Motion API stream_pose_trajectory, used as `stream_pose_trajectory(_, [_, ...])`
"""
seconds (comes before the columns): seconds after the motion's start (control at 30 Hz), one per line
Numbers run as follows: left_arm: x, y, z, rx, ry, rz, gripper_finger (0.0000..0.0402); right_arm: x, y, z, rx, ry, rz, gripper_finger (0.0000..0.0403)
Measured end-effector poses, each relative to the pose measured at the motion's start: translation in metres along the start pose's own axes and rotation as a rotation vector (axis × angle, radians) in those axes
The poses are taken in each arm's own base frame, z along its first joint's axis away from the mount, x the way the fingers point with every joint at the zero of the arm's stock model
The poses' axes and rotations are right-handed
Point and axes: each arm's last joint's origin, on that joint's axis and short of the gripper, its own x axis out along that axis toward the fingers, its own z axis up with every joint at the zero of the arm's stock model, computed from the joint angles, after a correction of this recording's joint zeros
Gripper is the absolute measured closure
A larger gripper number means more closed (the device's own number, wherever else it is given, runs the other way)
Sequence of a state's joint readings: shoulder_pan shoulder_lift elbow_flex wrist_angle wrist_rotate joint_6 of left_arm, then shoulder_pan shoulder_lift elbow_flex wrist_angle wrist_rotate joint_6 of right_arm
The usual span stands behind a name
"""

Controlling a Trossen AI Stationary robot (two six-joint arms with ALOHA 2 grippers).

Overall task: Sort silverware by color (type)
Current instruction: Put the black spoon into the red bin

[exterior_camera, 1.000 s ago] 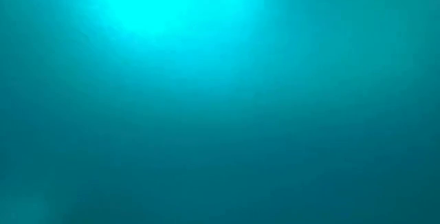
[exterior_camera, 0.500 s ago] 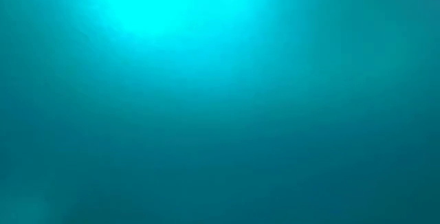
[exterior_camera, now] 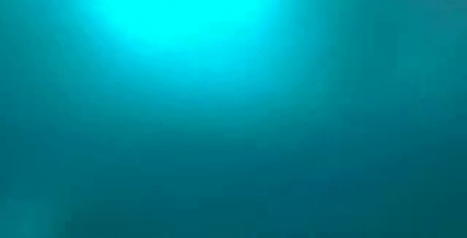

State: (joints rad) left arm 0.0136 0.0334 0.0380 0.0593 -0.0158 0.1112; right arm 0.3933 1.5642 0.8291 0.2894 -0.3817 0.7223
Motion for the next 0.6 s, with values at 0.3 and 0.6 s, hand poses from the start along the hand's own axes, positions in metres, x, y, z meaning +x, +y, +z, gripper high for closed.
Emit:
stream_pose_trajectory(0.3, [0.0,0.0,0.0,0.0,-0.001,0.0,0.0402,-0.031,-0.002,0.023,-0.007,-0.101,-0.045,0.0242])
stream_pose_trajectory(0.6, [0.0,0.0,0.0,0.0,0.0,0.0,0.0402,-0.086,-0.059,0.041,0.088,-0.095,-0.395,0.0255])
